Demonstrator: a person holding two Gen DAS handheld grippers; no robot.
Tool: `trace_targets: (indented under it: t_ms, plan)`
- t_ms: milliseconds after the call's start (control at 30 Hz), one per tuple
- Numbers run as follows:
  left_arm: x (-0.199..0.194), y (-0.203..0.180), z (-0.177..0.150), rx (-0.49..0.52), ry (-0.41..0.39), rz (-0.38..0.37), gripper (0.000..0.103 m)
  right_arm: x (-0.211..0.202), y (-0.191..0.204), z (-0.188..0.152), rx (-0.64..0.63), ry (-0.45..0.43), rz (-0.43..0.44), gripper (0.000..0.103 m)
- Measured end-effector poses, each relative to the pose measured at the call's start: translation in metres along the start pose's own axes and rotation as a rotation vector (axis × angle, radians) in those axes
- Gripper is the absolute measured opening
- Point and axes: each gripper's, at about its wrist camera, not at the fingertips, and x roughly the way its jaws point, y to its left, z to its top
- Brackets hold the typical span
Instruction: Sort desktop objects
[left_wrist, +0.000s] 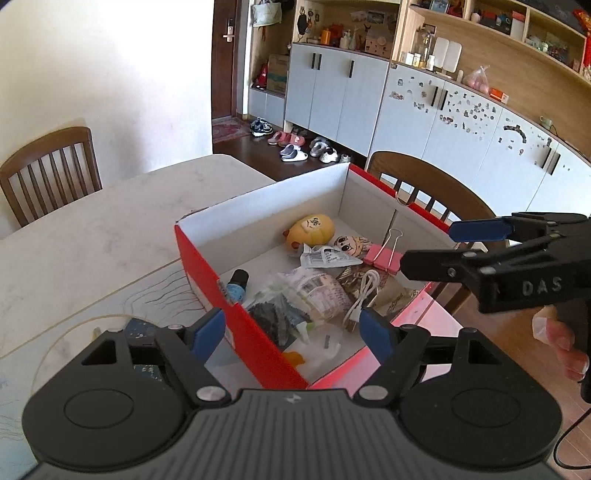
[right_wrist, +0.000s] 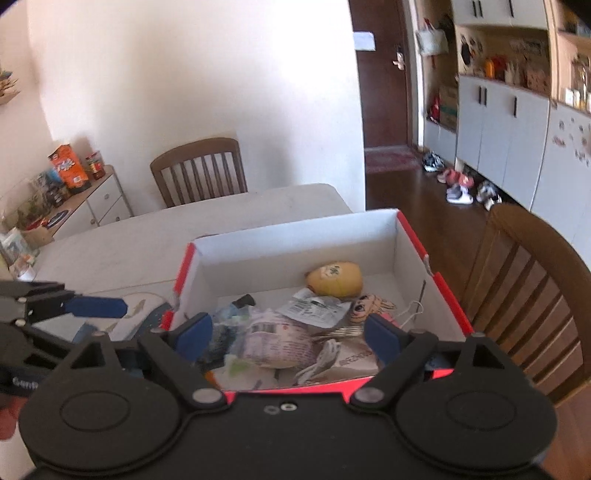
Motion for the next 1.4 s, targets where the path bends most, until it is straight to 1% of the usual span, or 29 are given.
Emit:
trace_targets:
  t_ms: [33, 100, 200, 267, 333, 367, 533, 700, 800, 967, 1067, 1400]
  plan:
    - [-0.002, 0.002, -0.001, -0.001, 0.000, 0.000, 0.083, -0.002, 0.004, -0.001, -0.003, -0.006, 0.001, 0.093]
    - [-0.005, 0.005, -0.004, -0.001, -0.004, 0.005, 0.087, -0.007, 0.010, -0.003, -0.007, -0.018, 0.005, 0.095]
    - [-0.011, 0.010, -0.008, 0.002, -0.005, 0.010, 0.087, -0.011, 0.018, -0.006, -0.008, -0.032, 0.007, 0.097]
    - [-0.014, 0.012, -0.012, 0.007, -0.004, 0.012, 0.090, -0.014, 0.025, -0.011, -0.006, -0.034, 0.004, 0.099]
    - [-0.016, 0.013, -0.015, 0.012, -0.003, 0.006, 0.098, -0.015, 0.030, -0.015, -0.008, -0.033, -0.006, 0.100]
    - [-0.017, 0.014, -0.016, 0.014, -0.004, 0.002, 0.099, -0.016, 0.034, -0.017, -0.010, -0.033, -0.013, 0.101]
    - [-0.021, 0.016, -0.024, 0.029, 0.000, -0.008, 0.099, -0.020, 0.043, -0.028, 0.004, -0.034, -0.042, 0.102]
    - [-0.025, 0.016, -0.031, 0.049, 0.001, -0.013, 0.099, -0.025, 0.044, -0.036, 0.032, -0.031, -0.057, 0.102]
    - [-0.027, 0.017, -0.033, 0.049, -0.002, -0.029, 0.099, -0.026, 0.044, -0.041, 0.038, -0.027, -0.065, 0.102]
    - [-0.029, 0.017, -0.035, 0.049, -0.009, -0.034, 0.099, -0.027, 0.042, -0.044, 0.059, -0.028, -0.079, 0.102]
    - [-0.030, 0.014, -0.037, 0.064, -0.012, -0.019, 0.099, -0.026, 0.041, -0.046, 0.067, -0.022, -0.084, 0.102]
    - [-0.026, 0.012, -0.043, 0.085, 0.011, -0.051, 0.099, -0.022, 0.039, -0.047, 0.078, -0.009, -0.093, 0.102]
